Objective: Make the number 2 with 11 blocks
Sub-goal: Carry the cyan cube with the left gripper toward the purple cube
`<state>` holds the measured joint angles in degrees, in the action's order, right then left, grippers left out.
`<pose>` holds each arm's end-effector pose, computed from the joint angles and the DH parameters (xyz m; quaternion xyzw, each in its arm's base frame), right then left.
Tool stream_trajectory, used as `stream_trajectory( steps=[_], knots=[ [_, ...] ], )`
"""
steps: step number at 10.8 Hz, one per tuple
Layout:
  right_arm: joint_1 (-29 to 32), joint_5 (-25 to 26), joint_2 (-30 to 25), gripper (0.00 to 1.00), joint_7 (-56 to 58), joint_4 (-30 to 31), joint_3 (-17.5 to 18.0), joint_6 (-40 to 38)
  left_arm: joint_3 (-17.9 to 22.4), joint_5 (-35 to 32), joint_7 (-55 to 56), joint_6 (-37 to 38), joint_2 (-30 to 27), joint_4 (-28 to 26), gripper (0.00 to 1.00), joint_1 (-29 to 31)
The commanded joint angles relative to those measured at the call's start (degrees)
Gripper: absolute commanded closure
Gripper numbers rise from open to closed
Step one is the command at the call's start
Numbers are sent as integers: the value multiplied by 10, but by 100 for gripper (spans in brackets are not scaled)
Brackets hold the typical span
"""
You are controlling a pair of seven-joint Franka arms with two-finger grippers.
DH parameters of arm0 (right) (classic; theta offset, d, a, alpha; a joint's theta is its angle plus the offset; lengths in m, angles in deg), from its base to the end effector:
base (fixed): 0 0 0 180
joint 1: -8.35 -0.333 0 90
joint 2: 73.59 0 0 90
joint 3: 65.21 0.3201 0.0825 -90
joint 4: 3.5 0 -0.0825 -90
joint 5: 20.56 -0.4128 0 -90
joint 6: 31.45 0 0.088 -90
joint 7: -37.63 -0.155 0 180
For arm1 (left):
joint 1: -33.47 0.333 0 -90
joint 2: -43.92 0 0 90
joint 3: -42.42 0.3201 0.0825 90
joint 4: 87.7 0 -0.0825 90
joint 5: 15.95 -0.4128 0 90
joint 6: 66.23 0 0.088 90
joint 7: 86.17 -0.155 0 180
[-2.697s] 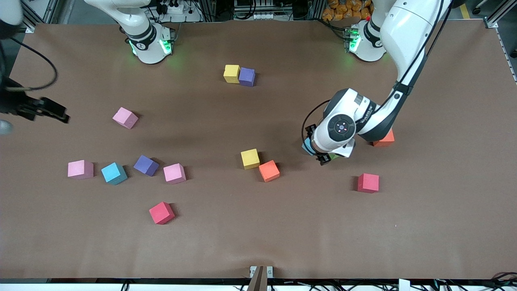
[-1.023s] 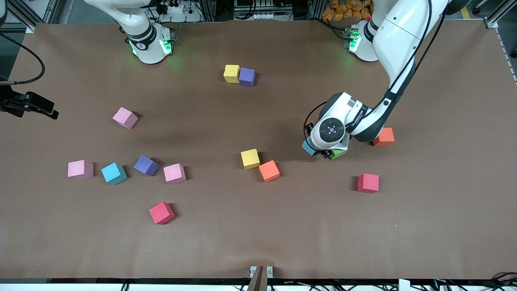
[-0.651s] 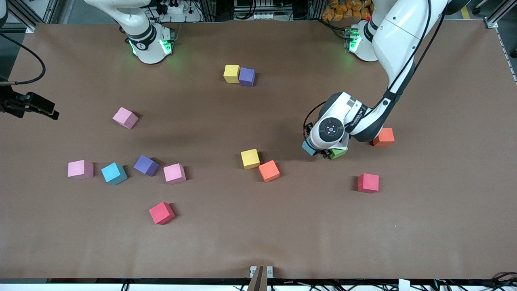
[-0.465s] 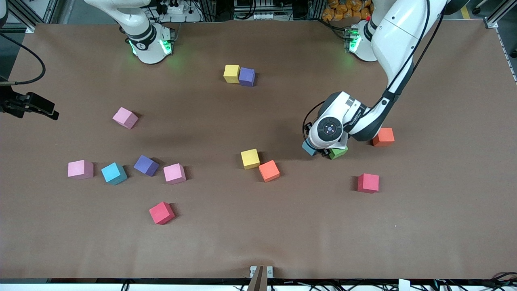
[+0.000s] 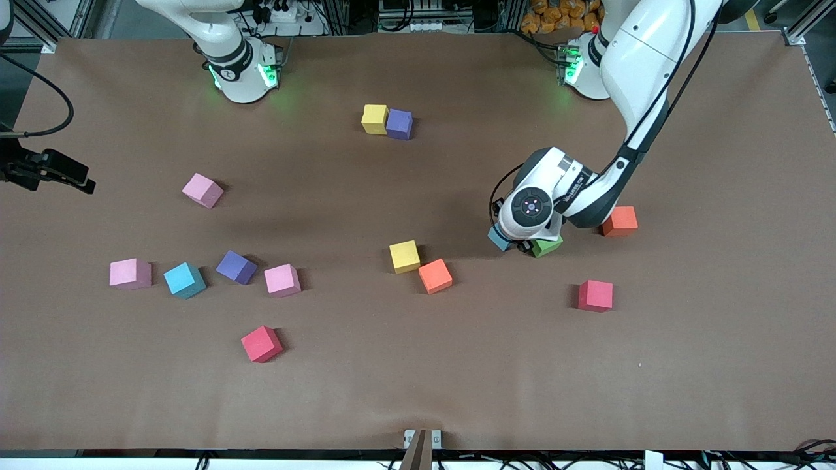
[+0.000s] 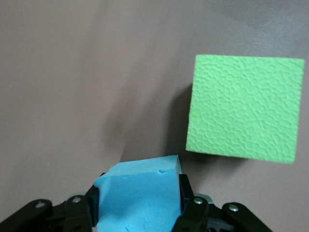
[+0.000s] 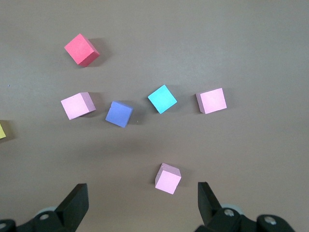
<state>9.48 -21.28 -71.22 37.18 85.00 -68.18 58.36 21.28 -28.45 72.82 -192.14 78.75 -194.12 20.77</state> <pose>0.5934 -0.0400 0.5691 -0.9992 0.0397 0.0091 0.0055 0.5264 -0.3388 0.1279 -0.5058 -0.8555 0.0137 0.1100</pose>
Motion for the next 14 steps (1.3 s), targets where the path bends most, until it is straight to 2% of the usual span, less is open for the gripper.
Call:
stream_trajectory(
  steps=[1,4,9,10,12,14],
  knots=[
    [-1,-1,4,0,6,-7,1,-2,-47,-55,74,1,-16,-4,100,-11],
    [-1,0,4,0,6,-8,1,-3,-120,-56,-11,25,-19,-10,100,-18],
    [-1,-1,4,0,5,-9,1,-2,-256,-68,-24,33,-49,-103,100,-22],
    [0,-1,4,0,6,-9,2,-2,-273,-69,-23,34,-49,-113,100,-29],
    [0,-1,4,0,6,-9,1,-2,-275,-70,-22,35,-36,-115,100,-73],
    [0,-1,4,0,6,-9,1,-2,-273,-77,-20,35,-29,-114,100,-94]
  ],
)
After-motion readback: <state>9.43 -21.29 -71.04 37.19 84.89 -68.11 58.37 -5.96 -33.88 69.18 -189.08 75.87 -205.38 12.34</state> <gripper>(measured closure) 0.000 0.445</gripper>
